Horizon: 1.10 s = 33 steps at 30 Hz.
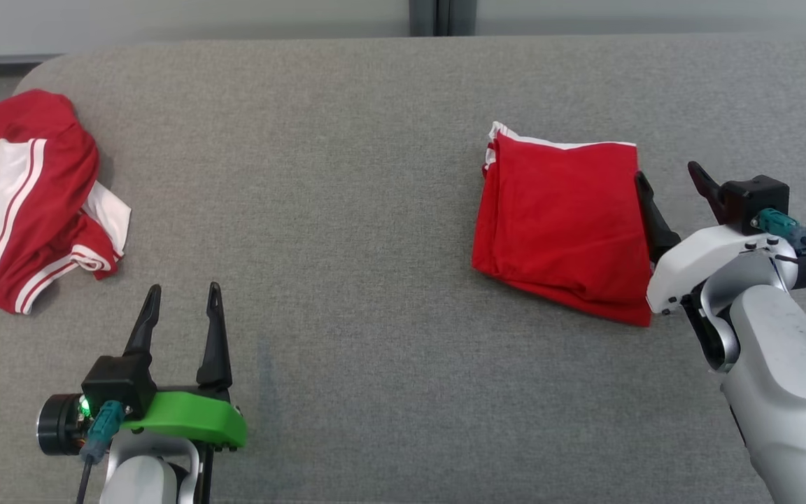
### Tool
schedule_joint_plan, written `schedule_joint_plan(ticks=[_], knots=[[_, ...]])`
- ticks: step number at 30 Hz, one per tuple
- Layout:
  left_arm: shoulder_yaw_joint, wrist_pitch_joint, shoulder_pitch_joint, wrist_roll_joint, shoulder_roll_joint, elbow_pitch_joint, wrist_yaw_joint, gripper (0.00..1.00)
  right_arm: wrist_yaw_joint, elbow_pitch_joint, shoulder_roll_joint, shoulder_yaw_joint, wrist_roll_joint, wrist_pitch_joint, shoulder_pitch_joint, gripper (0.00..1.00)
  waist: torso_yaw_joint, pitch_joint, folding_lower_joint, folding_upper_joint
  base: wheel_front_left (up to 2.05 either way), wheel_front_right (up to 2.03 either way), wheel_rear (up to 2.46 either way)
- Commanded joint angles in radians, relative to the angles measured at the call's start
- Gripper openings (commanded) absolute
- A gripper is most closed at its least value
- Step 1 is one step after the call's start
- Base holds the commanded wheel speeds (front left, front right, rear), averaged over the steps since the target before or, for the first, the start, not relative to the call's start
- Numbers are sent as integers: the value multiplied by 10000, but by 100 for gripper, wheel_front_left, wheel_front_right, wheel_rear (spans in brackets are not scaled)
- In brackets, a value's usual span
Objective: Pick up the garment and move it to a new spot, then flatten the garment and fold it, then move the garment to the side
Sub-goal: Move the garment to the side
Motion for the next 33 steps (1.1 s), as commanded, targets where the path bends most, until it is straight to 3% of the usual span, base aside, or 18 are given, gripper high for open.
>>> schedule_joint_plan(ticks=[1, 9, 14, 15, 16, 17, 18, 25, 33], knots=[[-52, -76, -251, -60, -20, 66, -22, 100, 1, 420, -64, -64, 14, 124, -206, 100, 410, 486, -1, 0, 0, 0, 0], [-227, -214, -726, -147, -130, 398, -24, 100, 1, 2453, 87, -27, 232, 345, -986, 100, 653, 971, -1, 0, 0, 0, 0], [-258, -256, -908, -186, -165, 567, -10, 100, 2, 3594, 509, 57, 709, 633, -1044, 100, 704, 1045, -1, 0, 0, 0, 0], [-248, -246, -913, -189, -174, 588, 6, 100, 2, 3730, 634, 92, 805, 708, -1027, 87, 686, 1043, -1, 0, 0, 0, 0], [-236, -246, -906, -192, -181, 594, 27, 100, 8, 3824, 735, 202, 904, 700, -1035, 28, 659, 1041, -1, 0, 0, 0, 0], [-224, -248, -900, -197, -184, 581, 38, 100, 17, 3879, 779, 278, 999, 663, -1040, 4, 636, 1033, -1, 0, 0, 0, 0], [-212, -250, -875, -196, -184, 562, 47, 100, 17, 3946, 816, 359, 1123, 624, -1027, 0, 600, 1014, -1, 0, 0, 0, 0], [-132, -244, -799, -98, -175, 296, 12, 100, -7, 3788, 361, 1161, 1406, 336, -1516, 0, 185, 1008, -1, 0, 0, 0, 0], [-103, -234, -1257, 158, -37, -353, -105, 100, -9, 2780, -1115, 2905, 1398, 733, -2936, 0, -815, 2220, -1, 0, 0, 0, 0]])
